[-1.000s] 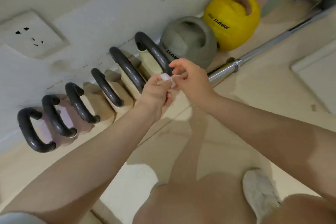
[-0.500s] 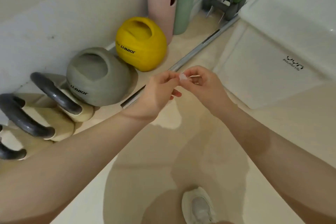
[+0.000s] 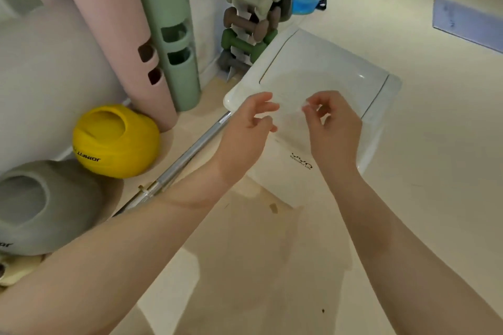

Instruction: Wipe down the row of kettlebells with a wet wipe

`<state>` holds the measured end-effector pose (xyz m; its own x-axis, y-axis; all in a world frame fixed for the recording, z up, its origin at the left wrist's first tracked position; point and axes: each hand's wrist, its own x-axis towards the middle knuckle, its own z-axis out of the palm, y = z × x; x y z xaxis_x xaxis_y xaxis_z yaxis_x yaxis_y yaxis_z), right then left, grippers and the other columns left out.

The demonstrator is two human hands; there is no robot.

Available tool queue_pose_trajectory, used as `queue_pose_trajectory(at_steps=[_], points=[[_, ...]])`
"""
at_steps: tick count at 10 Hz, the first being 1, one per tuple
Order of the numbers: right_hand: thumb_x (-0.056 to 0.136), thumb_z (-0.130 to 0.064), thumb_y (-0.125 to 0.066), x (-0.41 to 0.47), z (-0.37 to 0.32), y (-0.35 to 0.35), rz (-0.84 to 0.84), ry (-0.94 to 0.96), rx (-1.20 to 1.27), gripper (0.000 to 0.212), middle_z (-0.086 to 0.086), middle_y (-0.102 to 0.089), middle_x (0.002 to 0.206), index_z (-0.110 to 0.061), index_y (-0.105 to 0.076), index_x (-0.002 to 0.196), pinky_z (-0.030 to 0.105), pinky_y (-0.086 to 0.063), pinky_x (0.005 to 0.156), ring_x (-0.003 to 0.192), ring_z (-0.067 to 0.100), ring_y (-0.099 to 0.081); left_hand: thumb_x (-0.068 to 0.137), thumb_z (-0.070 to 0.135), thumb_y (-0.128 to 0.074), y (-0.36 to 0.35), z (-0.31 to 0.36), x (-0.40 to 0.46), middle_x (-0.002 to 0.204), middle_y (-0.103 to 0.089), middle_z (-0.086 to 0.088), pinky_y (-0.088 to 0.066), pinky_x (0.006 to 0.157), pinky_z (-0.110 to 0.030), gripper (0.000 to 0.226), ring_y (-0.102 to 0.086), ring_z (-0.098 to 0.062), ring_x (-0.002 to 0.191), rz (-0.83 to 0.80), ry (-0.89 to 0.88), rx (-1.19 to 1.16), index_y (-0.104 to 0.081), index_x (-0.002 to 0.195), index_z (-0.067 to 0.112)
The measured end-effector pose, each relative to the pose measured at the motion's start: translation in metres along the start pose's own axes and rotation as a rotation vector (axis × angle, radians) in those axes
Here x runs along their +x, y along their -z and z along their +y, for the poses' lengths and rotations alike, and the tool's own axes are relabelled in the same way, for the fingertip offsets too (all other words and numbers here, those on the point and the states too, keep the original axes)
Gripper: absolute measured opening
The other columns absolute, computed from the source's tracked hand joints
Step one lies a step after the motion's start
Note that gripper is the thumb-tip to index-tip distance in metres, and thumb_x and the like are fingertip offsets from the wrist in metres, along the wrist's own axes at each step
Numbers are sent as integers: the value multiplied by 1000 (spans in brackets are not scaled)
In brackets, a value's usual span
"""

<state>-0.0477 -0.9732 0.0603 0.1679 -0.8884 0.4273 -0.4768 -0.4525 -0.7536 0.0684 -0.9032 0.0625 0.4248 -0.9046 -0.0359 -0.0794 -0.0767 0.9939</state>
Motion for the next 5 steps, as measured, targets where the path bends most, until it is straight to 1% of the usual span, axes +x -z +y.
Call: queue_pose_trajectory(at_steps=[1,2,3,4,5], points=[[86,-4,-51,29,20,10,38,23,-109,17,2,-62,99,-8,-59,100,23,-42,73,80,12,-55,90,5,-41,-10,6,15,108,-59,18,-47,74,-20,34,-61,3,76,-18,22,51,-57,112,24],[89,-9,-48,47,42,11,-126,-11,-349,19,8,-62,106,-9,-61,103,28,-38,73,86,17,-55,90,5,-40,-11,8,22,107,-60,15,-49,75,-24,32,-62,-2,79,-45,39,158,-60,108,23],[93,-25,-44,47,50,7,-289,33,-607,27,12,-68,92,-11,-68,94,32,-35,68,93,31,-56,89,7,-41,-8,5,22,105,-62,10,-53,80,-37,32,-65,-19,88,-25,88,225,-62,107,23],[97,-33,-36,40,47,3,-345,116,-790,41,17,-66,88,-11,-67,82,33,-24,70,97,33,-49,89,8,-42,0,1,17,103,-64,7,-52,82,-39,31,-64,-26,92,-12,130,258,-63,104,25],[92,-31,-32,30,39,-8,-202,320,-703,43,16,-64,79,-6,-62,74,32,-26,63,78,33,-53,90,7,-42,18,-6,15,103,-62,12,-52,77,-32,30,-63,-5,79,65,132,247,-63,103,24]])
